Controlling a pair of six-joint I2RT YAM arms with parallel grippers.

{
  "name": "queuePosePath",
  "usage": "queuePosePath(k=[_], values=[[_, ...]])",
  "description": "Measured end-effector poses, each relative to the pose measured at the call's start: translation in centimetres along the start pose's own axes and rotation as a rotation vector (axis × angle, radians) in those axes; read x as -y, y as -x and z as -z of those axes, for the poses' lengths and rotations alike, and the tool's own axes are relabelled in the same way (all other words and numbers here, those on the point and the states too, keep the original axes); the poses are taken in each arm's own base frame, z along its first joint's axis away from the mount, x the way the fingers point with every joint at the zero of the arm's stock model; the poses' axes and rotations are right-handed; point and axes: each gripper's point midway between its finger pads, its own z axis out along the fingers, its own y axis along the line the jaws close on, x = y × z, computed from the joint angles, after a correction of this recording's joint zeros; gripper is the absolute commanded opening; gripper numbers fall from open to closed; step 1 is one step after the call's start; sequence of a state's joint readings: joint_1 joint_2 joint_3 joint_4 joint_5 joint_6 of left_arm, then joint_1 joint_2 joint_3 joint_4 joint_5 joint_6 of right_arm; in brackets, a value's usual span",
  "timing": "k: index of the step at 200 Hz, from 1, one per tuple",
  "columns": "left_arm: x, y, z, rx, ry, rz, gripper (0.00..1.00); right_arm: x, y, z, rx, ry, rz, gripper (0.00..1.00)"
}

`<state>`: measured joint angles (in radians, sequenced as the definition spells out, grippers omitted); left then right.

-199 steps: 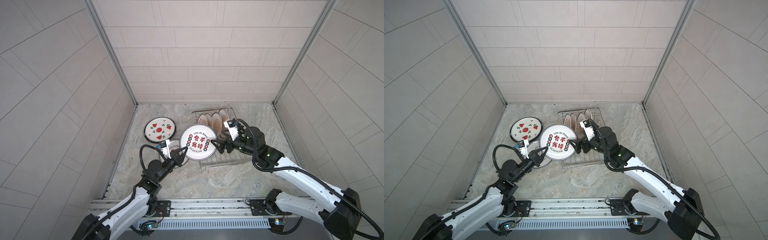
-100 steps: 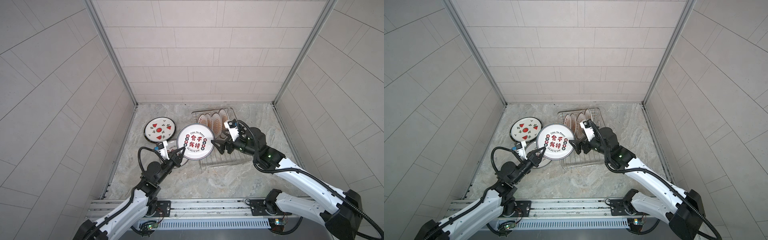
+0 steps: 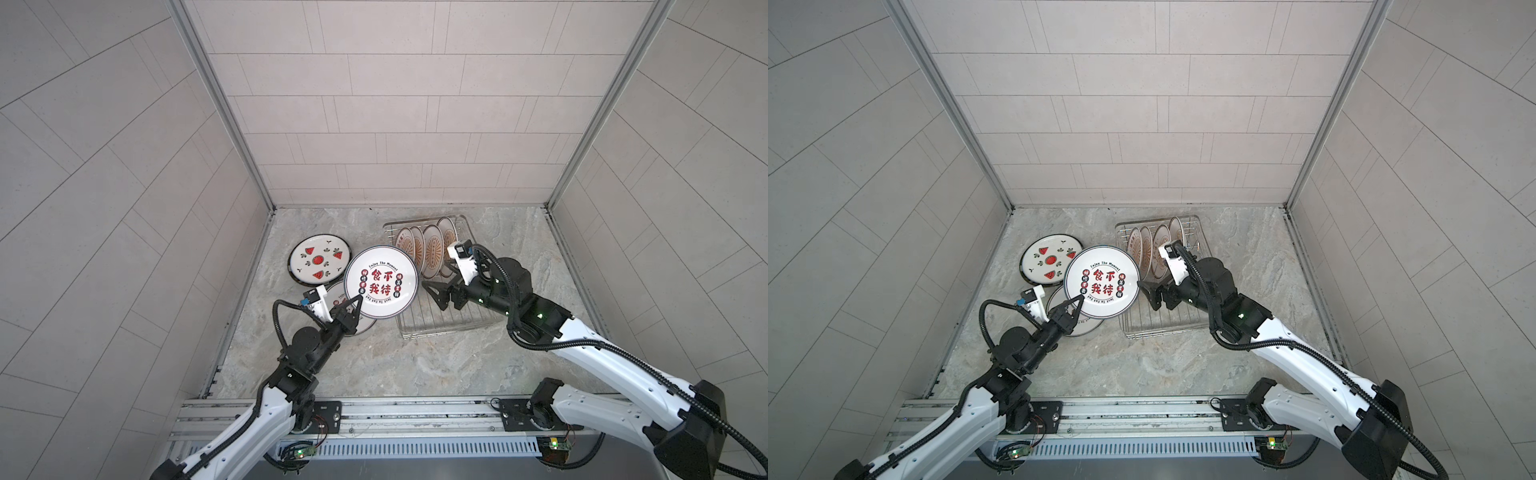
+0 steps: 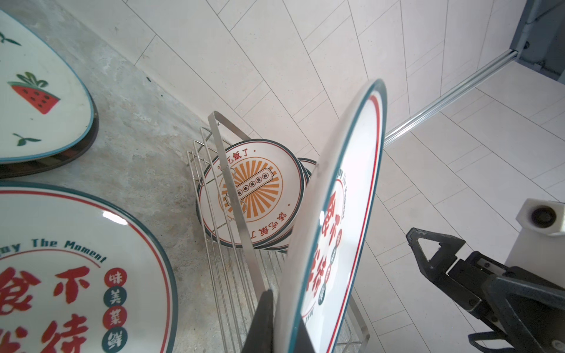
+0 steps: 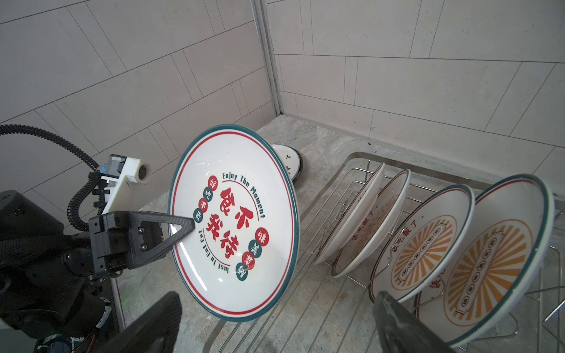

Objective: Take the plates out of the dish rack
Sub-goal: 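Carry the plate toward the table with the left gripper while the right releases, then lower the red-text plate onto the table stack while the right gripper moves rackward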

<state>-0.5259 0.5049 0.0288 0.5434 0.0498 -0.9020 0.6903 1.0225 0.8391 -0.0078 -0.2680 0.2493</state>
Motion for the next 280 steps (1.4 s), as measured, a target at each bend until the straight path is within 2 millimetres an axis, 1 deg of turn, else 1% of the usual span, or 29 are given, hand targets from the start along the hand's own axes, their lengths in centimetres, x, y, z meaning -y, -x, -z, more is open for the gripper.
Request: queuePosePath(k=[30,45,76,106,138,172,231,280], values=[[-1.6,0.1,0.3,0.005,0.091,0.032,0.00,0.1,0.4,-0.5,-0.001,-0.010,-0.005,1.00],[-2.1,0.1,0.6,0.010,0.122,0.049,0.00,0.2,0.1,-0.8,-0.010,-0.012,-0.009,1.00],[-2.5,0.6,1.1,0.012,0.185,0.080,0.00,-0.1,-1.2,-2.0,-0.055,-0.005,-0.005,1.00],[-2.5,1.3,1.4,0.018,0.225,0.118,0.00,-1.4,-2.4,-2.6,-0.103,0.025,0.030,1.00],[-3.4,0.8,1.6,0.002,0.271,0.141,0.00,-2.7,-1.9,-2.9,-0.115,0.054,0.066,1.00],[-4.5,0.6,1.9,-0.006,0.315,0.168,0.00,-3.0,-1.5,-3.5,-0.128,0.058,0.080,1.00],[-6.5,1.1,3.2,0.039,0.419,0.263,0.00,-3.2,-2.6,-4.2,-0.188,0.055,0.094,0.99],[-8.1,0.5,4.1,0.035,0.503,0.302,0.00,-3.6,-3.8,-4.9,-0.234,0.063,0.118,1.00]])
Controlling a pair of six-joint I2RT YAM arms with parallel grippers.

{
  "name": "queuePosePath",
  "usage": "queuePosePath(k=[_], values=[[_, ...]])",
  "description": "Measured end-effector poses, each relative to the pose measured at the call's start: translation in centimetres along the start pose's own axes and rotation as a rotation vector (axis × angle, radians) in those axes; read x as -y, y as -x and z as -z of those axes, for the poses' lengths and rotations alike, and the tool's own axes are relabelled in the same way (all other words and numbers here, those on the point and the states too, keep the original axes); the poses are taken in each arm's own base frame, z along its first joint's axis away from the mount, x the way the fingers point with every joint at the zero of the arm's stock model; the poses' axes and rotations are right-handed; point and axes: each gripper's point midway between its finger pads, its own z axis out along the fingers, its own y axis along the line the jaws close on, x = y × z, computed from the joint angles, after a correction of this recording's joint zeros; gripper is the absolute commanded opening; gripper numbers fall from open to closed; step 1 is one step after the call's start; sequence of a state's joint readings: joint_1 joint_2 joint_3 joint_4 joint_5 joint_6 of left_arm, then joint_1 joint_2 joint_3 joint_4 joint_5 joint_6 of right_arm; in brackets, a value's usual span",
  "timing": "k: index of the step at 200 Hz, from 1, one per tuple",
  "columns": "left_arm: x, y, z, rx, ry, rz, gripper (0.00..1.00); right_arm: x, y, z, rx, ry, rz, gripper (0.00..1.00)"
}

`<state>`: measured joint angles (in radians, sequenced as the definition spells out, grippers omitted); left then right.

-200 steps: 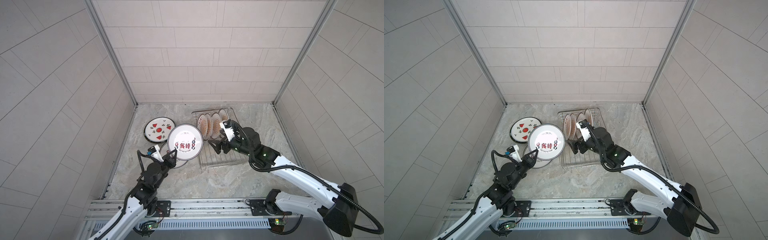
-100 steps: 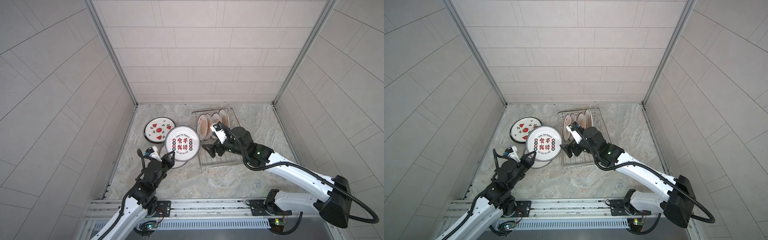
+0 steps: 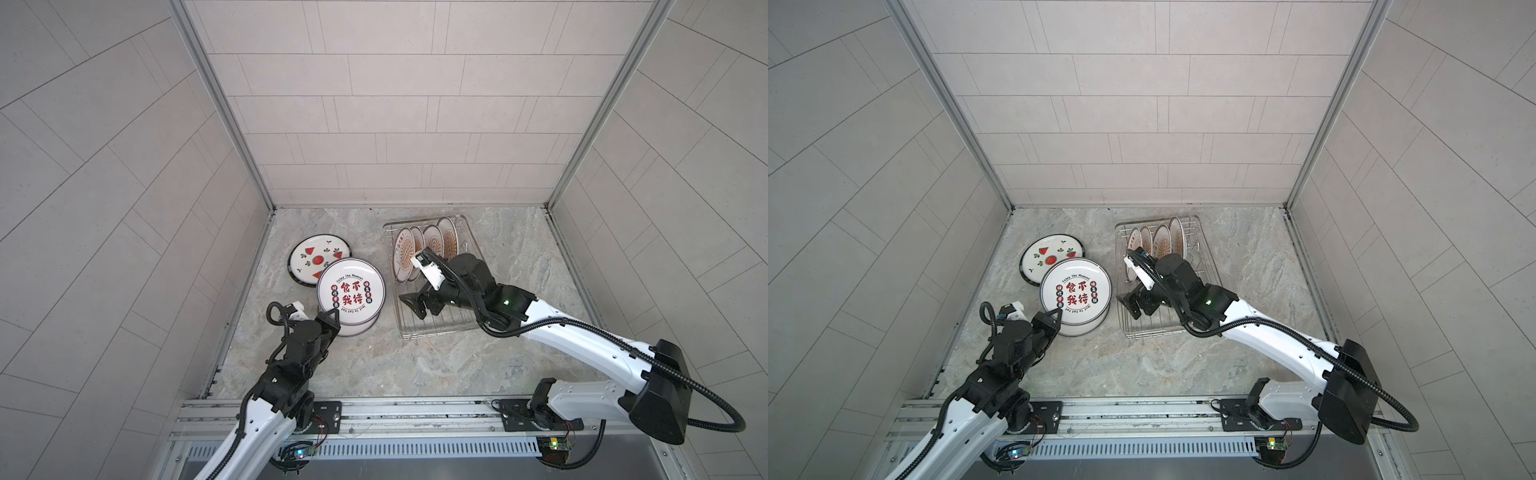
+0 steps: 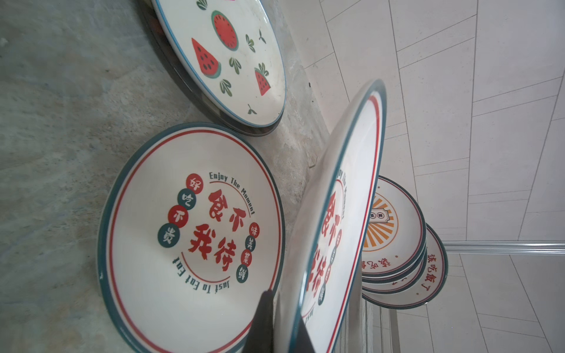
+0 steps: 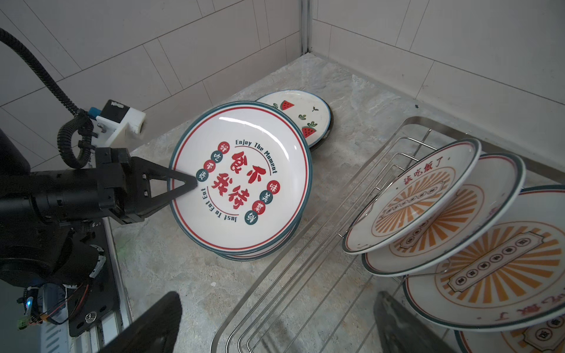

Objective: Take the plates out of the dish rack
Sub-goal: 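Lower the red-text plate onto the table stack while the right gripper moves rackward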

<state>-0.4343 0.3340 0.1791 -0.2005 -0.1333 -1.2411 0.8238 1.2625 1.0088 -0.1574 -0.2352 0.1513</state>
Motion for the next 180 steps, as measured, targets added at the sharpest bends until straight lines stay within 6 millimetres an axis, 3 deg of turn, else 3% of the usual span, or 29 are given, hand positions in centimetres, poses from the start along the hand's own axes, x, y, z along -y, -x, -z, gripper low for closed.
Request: queuePosePath(k=[180], values=[[-3.2,0.0,-0.1,0.015,0.155,0.062,0.00,-0.3,-0.9,-1.4,-0.064,-0.002,0.034,1.00]])
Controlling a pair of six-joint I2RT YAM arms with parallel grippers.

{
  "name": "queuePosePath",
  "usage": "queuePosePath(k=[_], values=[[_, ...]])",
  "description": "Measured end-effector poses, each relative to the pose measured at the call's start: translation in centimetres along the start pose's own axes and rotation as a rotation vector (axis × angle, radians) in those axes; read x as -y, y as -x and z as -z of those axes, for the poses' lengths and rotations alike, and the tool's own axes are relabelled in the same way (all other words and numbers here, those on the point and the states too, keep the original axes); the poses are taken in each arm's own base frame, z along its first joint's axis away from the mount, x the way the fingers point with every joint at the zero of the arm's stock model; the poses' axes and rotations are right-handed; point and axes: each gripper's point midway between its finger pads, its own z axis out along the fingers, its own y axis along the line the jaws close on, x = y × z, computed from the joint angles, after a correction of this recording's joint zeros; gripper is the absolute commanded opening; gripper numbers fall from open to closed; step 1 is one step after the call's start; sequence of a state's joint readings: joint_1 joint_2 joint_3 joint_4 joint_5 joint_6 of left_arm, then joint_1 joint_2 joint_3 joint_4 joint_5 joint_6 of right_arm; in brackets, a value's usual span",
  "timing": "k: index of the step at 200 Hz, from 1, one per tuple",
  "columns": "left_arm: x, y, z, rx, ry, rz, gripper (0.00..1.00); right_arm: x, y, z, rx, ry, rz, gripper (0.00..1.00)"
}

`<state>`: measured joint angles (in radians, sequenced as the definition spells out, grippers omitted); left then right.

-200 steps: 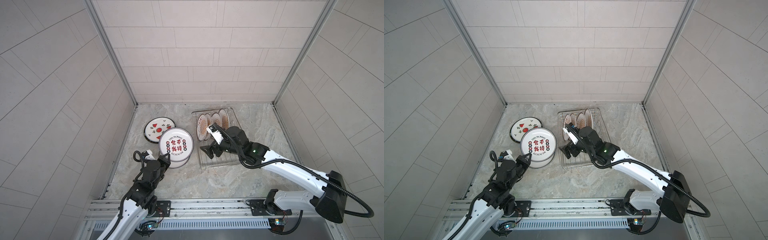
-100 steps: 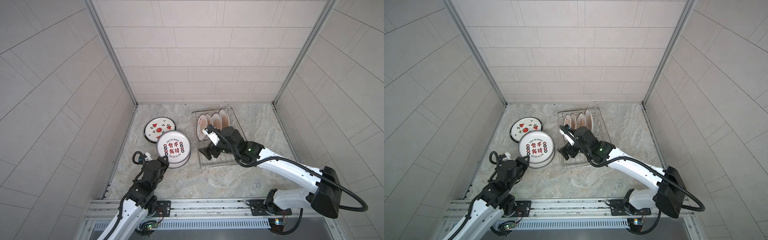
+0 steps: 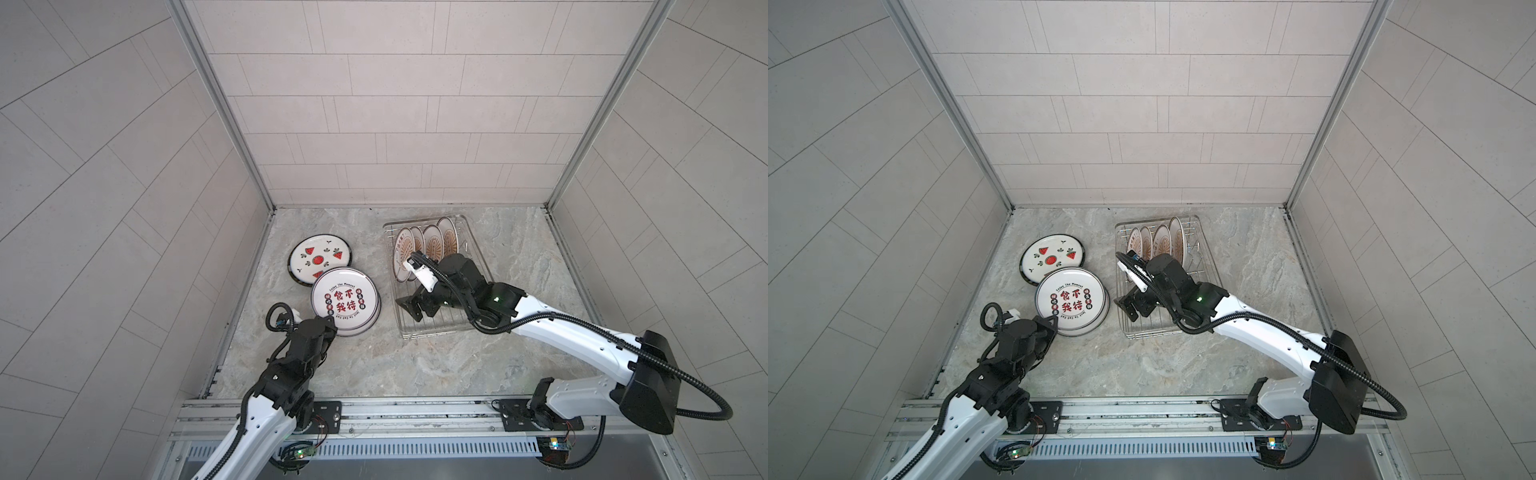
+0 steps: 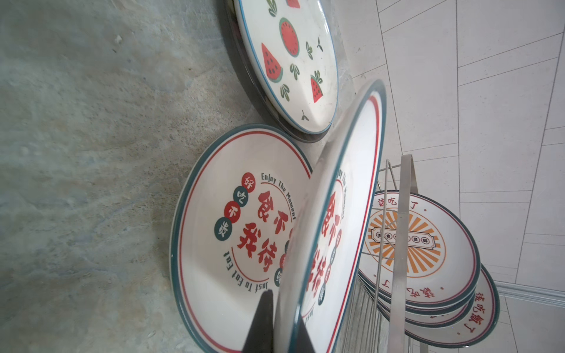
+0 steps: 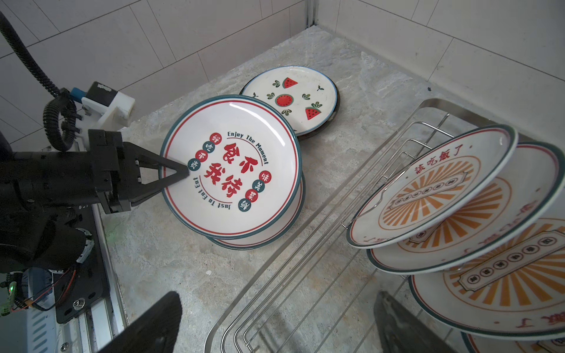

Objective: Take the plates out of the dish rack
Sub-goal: 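Lower the red-text plate onto the table stack while the right gripper moves rackward, then open the left gripper to release the plate while the right gripper hovers at the rack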

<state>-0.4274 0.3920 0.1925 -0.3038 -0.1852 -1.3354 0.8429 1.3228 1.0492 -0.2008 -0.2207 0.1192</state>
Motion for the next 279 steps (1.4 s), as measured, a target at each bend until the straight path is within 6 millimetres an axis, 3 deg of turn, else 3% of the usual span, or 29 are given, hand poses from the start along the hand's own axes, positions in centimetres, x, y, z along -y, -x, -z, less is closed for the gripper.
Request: queuePosePath(k=[102,162,229,279], values=[[-0.5,-0.2,-0.2,-0.008,0.024,0.060,0.00,-0.3,-0.3,-0.4,-0.033,0.003,0.021,1.00],[-1.7,-0.7,-0.8,-0.022,0.090,0.074,0.00,-1.0,-0.2,-1.8,-0.070,0.018,0.042,1.00],[-2.7,-0.9,-1.2,-0.015,0.117,0.110,0.00,-1.2,-1.3,-2.8,-0.127,0.008,0.055,1.00],[-3.7,-1.2,-1.6,-0.013,0.130,0.123,0.09,-0.7,-0.9,-2.9,-0.127,-0.021,0.058,1.00]])
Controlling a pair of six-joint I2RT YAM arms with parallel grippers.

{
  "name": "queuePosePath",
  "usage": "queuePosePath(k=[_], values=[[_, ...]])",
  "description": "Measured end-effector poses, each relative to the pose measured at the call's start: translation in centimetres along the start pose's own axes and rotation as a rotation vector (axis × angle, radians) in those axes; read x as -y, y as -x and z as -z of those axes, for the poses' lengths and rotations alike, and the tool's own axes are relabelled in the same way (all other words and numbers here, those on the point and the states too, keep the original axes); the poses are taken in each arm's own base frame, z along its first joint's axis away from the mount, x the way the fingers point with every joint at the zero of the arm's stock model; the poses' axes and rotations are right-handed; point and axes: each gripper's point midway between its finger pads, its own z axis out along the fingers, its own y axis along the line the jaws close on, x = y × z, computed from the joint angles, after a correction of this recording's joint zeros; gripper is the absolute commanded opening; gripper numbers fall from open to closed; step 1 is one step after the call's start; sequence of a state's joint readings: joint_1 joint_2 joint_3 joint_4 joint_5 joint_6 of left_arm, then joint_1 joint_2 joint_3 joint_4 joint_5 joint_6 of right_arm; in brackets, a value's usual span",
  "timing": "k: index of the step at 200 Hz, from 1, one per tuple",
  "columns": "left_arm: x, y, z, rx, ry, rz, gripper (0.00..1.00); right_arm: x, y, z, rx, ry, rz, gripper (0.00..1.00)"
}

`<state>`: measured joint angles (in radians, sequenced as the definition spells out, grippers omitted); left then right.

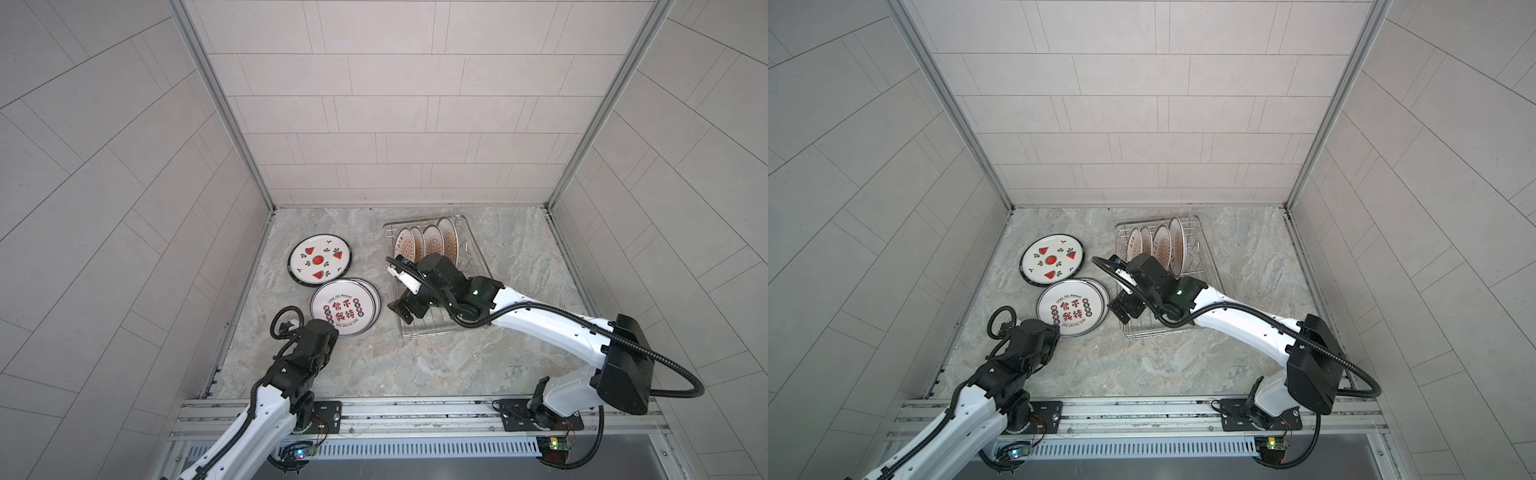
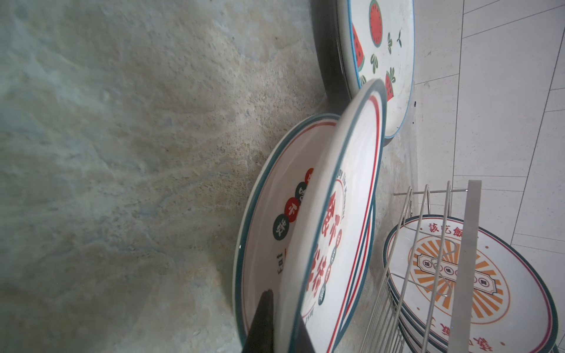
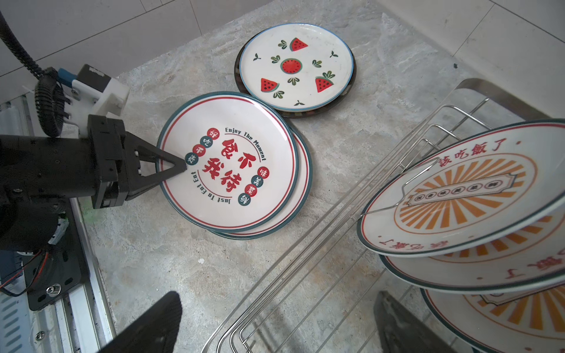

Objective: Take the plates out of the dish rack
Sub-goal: 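Open the left gripper to release the plate while the right gripper hovers at the rack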

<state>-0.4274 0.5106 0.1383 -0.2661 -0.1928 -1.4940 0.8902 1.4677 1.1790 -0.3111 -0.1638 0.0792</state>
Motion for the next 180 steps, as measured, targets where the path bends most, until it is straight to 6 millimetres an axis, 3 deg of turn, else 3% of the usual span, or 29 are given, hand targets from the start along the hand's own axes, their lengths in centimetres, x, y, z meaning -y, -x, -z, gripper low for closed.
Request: queuePosePath(k=[88,180], values=[[0.5,0.0,-0.4,0.007,-0.011,0.005,0.28,0.3,0.1,0.0,0.000,-0.017,-0.001,1.00],[-0.5,1.0,-0.2,0.060,0.053,-0.039,0.39,0.3,0.9,0.3,0.005,-0.027,0.001,1.00]])
